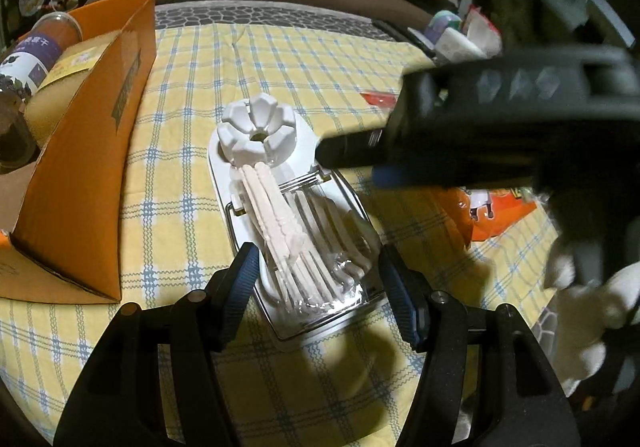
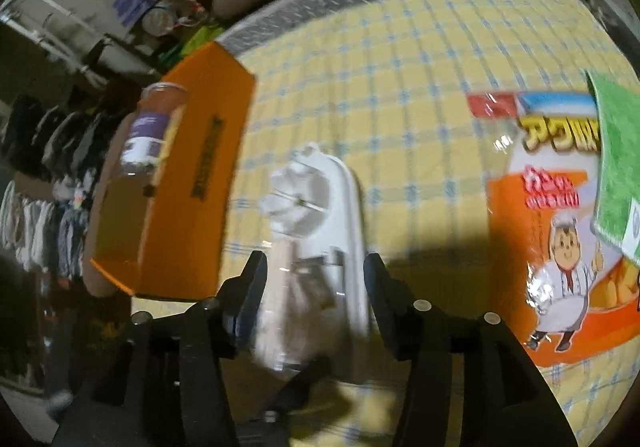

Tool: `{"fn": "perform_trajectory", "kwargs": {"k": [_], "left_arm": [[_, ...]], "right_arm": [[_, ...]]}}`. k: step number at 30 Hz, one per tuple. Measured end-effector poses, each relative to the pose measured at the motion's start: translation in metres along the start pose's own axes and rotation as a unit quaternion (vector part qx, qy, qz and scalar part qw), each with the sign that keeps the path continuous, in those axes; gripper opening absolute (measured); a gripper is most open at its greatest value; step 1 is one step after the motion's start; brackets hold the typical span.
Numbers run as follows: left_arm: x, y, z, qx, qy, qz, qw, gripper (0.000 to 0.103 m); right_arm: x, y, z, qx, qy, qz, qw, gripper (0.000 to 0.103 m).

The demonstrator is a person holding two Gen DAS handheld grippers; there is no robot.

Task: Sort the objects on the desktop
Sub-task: 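Carry the skewer bag onto the white egg slicer while the left gripper reaches the slicer, then grasp the egg slicer with the left gripper while the right gripper holds the skewers on it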

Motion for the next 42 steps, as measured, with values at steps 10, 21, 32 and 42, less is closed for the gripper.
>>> {"fn": "perform_trajectory", "kwargs": {"k": [10, 21, 32, 42], "left_arm": [[0.003, -0.002, -0.003, 0.009, -0.003, 0.006, 0.9999, 0.058], [0.007, -0.002, -0.006, 0.002, -0.008, 0.014, 0.9999, 0.058], [0.0, 0.002, -0.002, 0.014, -0.023, 0.023, 0.9994, 0.059], [-0.005, -0.004, -0.016, 0.002, -0.022, 0.016, 0.9996, 0.058]], "right_arm": [[-0.013, 0.002, 0.018, 0.011, -0.037, 0.007, 0.999, 0.046], [-0.03, 0.005, 0.023, 0.034, -0.065, 0.003, 0.997, 0.044], [-0.029, 0.016, 0.019, 0.048, -0.065, 0.033, 0.996, 0.038], [-0.03, 0.016, 0.021, 0.055, -0.07, 0.038, 0.995, 0.038]]}}
Point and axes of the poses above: each gripper's, at about its wrist camera, not at the fingertips, and z roughly the way its jaws point, y to its right, x to its top, the point moved 10 cm from there along z, roughly the way its jaws point, and after that the axes turned 6 degrees about z, right-handed, at the moved point
